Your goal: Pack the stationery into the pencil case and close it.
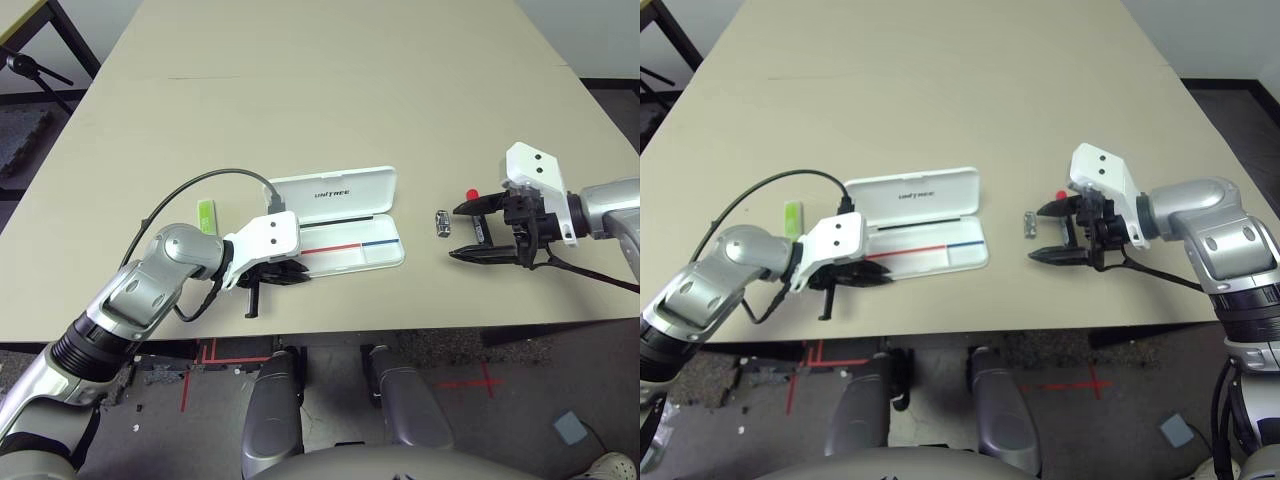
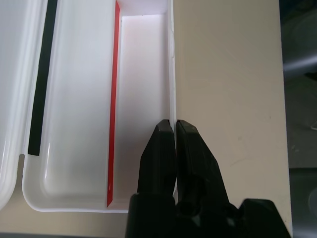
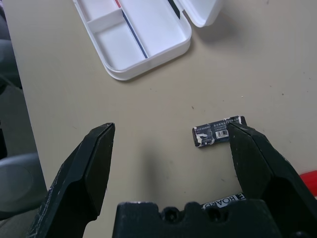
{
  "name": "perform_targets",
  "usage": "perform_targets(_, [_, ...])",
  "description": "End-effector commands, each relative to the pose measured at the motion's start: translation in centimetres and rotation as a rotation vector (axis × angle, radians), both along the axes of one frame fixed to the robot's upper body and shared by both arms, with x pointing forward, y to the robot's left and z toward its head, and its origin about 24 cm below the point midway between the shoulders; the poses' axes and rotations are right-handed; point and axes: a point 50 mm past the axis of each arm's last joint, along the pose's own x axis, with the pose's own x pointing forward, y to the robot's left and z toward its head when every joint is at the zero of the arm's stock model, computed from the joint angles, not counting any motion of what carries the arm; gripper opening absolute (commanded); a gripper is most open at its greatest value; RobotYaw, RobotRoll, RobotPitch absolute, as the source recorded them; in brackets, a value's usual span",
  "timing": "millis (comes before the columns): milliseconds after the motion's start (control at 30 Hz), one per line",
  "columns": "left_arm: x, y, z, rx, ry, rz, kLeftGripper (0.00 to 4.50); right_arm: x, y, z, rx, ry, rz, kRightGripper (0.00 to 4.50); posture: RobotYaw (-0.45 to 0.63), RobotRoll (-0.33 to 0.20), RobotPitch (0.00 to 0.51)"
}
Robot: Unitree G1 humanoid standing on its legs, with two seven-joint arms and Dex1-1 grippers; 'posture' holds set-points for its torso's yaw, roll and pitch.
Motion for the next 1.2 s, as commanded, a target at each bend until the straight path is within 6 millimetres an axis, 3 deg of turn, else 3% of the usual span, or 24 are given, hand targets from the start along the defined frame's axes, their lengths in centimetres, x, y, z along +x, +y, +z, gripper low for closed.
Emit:
perform_targets(33, [-0.3, 0.1, -0.6, 0.017, 0.018, -0.004, 0.02, 0.0, 0.1, -0.3, -0.021, 0.01, 0.013, 4.5, -0.08, 0.0, 0.212])
perform_targets(67, [-0.3, 0.0, -0.5, 0.009, 0.021, -0.004, 0.29, 0.1, 0.1, -0.3, -0.021, 0.009, 0.011, 4.5, -0.08, 0.0, 0.21])
perform_targets(100, [-0.4, -0.1, -0.5, 0.0, 0.023, 0.0, 0.29, 0.1, 0.0, -0.3, -0.021, 0.007, 0.011, 4.5, -0.08, 0.0, 0.21])
perform_targets(467, [-1.4, -0.5, 1.9, -0.136, 0.079, -0.003, 4.43, 0.4, 0.0, 0.0, 0.011, 0.007, 0.001, 4.5, -0.08, 0.0, 0.197])
perform_targets(700, [-1.9, 0.8, 5.2, -0.264, 0.053, 0.019, 4.47, 0.2, -0.6, 1.1, 0.122, 0.024, -0.055, 4.5, -0.08, 0.0, 0.195])
perform_targets(800, [-1.7, 1.6, 6.3, -0.286, 0.016, 0.059, 4.47, 0.7, -1.5, 2.2, 0.178, -0.05, -0.162, 4.5, -0.08, 0.0, 0.195])
perform_targets(1000, [-1.2, 2.1, 6.4, -0.304, -0.015, 0.097, 4.47, 2.8, -2.4, 3.9, 0.323, -0.184, -0.537, 4.5, -0.11, 0.0, 0.194])
perform_targets(1100, [-0.9, 2.0, 6.3, -0.321, -0.026, 0.101, 4.47, 3.1, -3.6, 3.9, 0.28, -0.128, -0.806, 4.5, -0.13, 0.0, 0.194])
perform_targets(1200, [-0.7, 1.9, 6.5, -0.349, -0.031, 0.102, 4.47, 2.8, -4.3, 4.1, 0.276, -0.101, -0.956, 4.5, -0.13, 0.0, 0.194])
